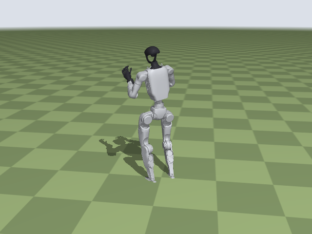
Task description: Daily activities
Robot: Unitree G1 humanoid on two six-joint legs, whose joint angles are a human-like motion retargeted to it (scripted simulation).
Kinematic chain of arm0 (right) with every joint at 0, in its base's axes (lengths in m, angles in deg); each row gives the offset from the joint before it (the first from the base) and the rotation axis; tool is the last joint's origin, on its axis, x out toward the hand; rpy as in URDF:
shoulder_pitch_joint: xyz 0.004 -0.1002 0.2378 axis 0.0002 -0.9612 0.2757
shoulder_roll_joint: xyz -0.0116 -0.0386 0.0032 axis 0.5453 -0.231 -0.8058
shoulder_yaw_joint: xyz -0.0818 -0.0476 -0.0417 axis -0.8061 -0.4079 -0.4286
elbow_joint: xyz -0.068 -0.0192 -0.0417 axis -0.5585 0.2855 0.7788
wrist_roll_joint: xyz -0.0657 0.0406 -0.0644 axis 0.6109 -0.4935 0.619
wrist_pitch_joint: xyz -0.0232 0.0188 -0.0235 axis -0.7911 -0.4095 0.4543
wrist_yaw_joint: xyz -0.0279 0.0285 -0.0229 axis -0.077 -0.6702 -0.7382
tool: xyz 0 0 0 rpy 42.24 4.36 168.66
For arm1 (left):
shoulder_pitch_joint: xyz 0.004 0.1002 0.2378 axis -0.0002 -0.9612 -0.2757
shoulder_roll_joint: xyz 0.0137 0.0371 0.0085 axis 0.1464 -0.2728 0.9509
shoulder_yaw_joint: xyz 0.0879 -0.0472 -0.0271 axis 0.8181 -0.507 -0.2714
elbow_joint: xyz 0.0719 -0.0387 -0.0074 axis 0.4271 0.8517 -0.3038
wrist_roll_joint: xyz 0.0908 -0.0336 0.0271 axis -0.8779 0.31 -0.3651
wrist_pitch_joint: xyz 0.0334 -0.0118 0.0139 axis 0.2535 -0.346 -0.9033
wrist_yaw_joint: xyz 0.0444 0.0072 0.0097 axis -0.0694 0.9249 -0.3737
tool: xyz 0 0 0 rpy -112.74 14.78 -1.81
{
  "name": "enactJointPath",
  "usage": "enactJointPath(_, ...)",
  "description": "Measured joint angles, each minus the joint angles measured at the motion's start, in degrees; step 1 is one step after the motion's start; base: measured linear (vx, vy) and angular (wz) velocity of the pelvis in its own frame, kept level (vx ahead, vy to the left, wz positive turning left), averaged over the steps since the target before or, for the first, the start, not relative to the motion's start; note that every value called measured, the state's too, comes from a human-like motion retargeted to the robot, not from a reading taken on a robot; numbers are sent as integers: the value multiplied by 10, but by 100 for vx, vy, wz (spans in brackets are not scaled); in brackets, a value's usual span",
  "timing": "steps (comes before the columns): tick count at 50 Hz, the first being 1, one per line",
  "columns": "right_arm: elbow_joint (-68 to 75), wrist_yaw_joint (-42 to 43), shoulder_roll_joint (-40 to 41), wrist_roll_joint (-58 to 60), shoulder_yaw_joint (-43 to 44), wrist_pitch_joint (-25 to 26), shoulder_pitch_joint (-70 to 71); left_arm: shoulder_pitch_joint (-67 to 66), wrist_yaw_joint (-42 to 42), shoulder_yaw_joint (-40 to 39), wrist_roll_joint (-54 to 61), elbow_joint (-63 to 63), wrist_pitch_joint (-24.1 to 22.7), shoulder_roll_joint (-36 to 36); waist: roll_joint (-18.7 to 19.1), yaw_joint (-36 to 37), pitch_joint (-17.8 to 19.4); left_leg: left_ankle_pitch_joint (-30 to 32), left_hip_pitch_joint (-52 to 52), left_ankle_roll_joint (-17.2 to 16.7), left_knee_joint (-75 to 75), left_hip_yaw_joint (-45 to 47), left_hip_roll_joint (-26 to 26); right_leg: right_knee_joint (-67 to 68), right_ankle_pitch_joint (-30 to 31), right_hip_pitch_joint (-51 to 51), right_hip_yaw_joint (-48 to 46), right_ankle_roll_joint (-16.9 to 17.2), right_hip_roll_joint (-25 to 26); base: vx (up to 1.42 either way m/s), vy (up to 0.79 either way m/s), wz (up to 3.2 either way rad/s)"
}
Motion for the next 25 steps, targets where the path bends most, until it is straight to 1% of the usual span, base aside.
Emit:
enactJointPath(2,205,-13,42,14,-42,18,-20,-39,17,1,-4,112,17,1,4,-5,-12,15,5,3,-33,-3,-4,-17,6,-2,-1,-4,4,12,-2,2)
enactJointPath(3,282,-30,54,12,-49,33,-41,-59,19,0,-3,162,32,-2,4,-4,-8,16,5,5,-34,-4,-6,-13,2,-4,0,-4,2,11,-2,1)
enactJointPath(5,476,-37,107,-3,-55,56,-67,-83,35,9,0,307,56,-16,7,-5,-17,26,8,7,-59,-7,-9,-23,4,-8,-1,-6,4,10,-2,0)
enactJointPath(7,579,-54,125,-23,-35,80,-107,-115,33,5,6,428,93,-36,7,-3,-7,25,11,8,-56,-6,-13,-8,-3,-11,1,-4,-3,7,-1,-4)
enactJointPath(10,710,-56,151,-56,8,103,-152,-138,28,2,19,639,139,-79,7,-3,-4,25,15,8,-58,-6,-19,4,-11,-13,2,-4,-9,2,0,-1)
enactJointPath(13,771,-42,156,-81,58,118,-191,-155,15,-7,24,787,165,-118,6,-5,1,23,19,7,-55,-1,-22,13,-18,-13,2,-3,-15,0,0,0)
enactJointPath(16,788,-20,151,-99,101,125,-221,-174,5,-18,23,862,172,-150,8,-8,6,22,21,5,-51,4,-22,14,-19,-10,2,-4,-16,0,0,0)
enactJointPath(18,781,-5,146,-106,121,126,-233,-185,0,-24,24,880,171,-167,11,-9,7,21,21,5,-48,7,-21,11,-17,-8,3,-4,-15,0,0,0)
enactJointPath(21,747,19,132,-108,139,121,-237,-194,-8,-25,30,873,164,-185,17,-11,7,17,20,6,-43,13,-17,6,-14,-7,8,-5,-11,0,0,0)
enactJointPath(23,700,38,113,-106,146,112,-227,-195,-12,-22,35,855,156,-193,21,-15,5,13,19,7,-39,19,-14,4,-12,-8,13,-6,-8,-6,3,-18)
enactJointPath(25,618,62,85,-100,151,96,-208,-192,-14,-19,41,828,147,-195,24,-23,3,9,18,10,-34,25,-11,7,-11,-10,18,-7,-6,-7,4,-22)
